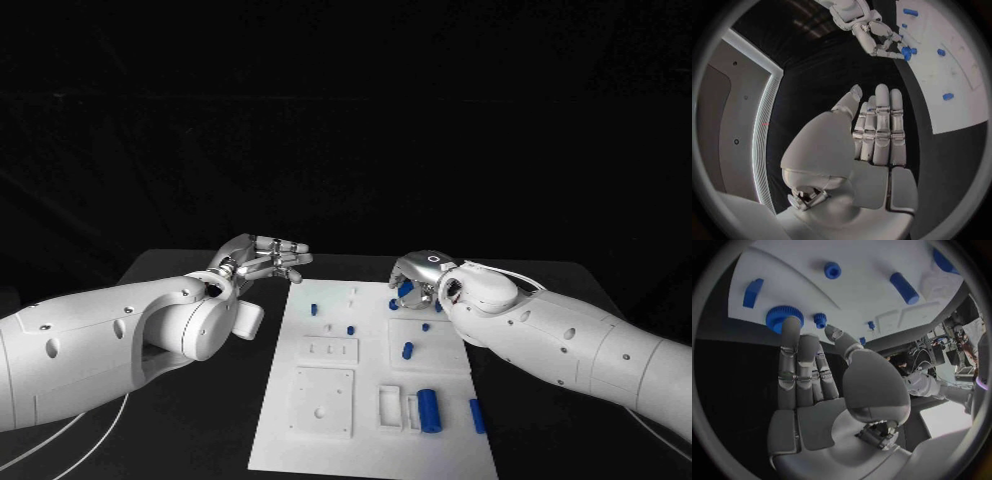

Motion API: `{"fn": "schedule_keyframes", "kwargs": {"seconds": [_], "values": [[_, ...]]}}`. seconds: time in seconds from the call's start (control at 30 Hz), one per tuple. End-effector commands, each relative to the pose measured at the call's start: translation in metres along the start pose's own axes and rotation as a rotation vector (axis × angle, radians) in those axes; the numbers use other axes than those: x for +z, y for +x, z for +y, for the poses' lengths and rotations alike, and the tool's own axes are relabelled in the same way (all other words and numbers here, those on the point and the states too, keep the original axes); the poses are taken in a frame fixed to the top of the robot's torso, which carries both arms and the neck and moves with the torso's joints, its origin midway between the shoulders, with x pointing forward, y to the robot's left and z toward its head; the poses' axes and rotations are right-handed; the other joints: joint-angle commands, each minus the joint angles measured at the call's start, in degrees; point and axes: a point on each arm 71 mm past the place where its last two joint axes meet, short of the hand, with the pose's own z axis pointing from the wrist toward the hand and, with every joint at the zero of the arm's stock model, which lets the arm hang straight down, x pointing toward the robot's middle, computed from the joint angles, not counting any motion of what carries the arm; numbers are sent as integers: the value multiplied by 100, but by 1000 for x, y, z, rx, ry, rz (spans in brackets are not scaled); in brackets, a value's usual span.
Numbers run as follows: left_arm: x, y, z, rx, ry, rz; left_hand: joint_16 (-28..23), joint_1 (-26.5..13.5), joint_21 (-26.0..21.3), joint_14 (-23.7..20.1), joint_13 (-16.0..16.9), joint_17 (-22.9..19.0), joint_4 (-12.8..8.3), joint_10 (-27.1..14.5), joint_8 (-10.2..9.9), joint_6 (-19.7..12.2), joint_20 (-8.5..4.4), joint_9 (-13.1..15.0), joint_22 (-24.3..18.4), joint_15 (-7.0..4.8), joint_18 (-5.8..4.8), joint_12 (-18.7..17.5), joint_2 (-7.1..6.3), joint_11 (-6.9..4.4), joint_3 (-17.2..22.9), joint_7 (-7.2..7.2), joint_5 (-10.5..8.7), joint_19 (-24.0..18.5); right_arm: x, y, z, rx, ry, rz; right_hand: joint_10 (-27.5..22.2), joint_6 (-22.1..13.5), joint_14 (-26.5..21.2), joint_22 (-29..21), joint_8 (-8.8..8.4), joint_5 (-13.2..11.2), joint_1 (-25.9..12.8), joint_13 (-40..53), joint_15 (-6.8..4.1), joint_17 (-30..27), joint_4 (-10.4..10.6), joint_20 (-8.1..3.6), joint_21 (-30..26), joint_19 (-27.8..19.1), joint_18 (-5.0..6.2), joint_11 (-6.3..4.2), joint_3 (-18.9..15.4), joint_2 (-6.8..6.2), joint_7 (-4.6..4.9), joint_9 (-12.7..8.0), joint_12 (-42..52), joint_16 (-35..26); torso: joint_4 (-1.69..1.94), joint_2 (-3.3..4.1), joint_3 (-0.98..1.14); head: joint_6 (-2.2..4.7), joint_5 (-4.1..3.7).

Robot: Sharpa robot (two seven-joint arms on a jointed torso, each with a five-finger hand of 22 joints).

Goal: Assemble the parts on the task board

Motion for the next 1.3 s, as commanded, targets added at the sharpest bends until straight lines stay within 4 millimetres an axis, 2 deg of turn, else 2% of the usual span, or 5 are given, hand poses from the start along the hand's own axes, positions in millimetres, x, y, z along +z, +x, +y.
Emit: {"fn": "schedule_keyframes", "kwargs": {"seconds": [0.03,0.43,0.8,0.93,1.3], "values": [[1,3,-4,2,17,18,23,-52,31,-31,0,-5,-30,-18,-16,-46,18,-4,8,20,-14,6,11,1,1,13,20,11,1,1,1,-49,1,21,-23,-25,-8,59,26,-35,52,4,21,-20,-11,-6,-52,60,60,-3,3,1,11,3,25,38,20,74,-9,3,-15],[1,3,-4,2,16,20,34,-66,25,-33,0,-14,-28,-53,-16,-52,23,-4,15,24,-9,6,7,11,5,17,17,11,1,3,4,-59,-11,38,127,77,-19,280,28,-79,-25,5,-2,-47,-22,-29,-167,88,49,-36,261,9,-5,6,26,84,44,131,-18,15,-32],[1,3,-4,3,15,23,44,-79,14,-34,0,-24,-22,-80,-15,-53,28,-3,18,28,-5,6,5,20,9,19,16,15,1,5,6,-69,-17,54,397,229,-27,467,31,-420,-56,7,-49,-37,-14,-74,-161,81,22,-100,804,35,-8,12,23,110,47,181,-25,15,-37],[1,3,-4,3,14,24,44,-79,14,-34,0,-24,-22,-80,-15,-53,28,-3,18,28,-5,6,5,20,9,19,16,15,1,6,6,-73,-18,60,551,336,-32,635,30,-525,-61,10,-78,-30,5,-105,-54,106,-48,-140,982,54,-12,15,23,108,44,193,-25,16,-44],[2,3,-3,4,12,21,50,-87,2,-35,0,-33,-15,-95,-16,-57,32,-3,19,31,-2,6,4,24,11,21,15,22,1,6,8,-84,-23,47,884,625,-24,990,46,-795,-8,18,-151,-16,39,-183,109,34,-115,-242,1197,162,-69,43,31,97,60,218,-31,17,-45]]}}
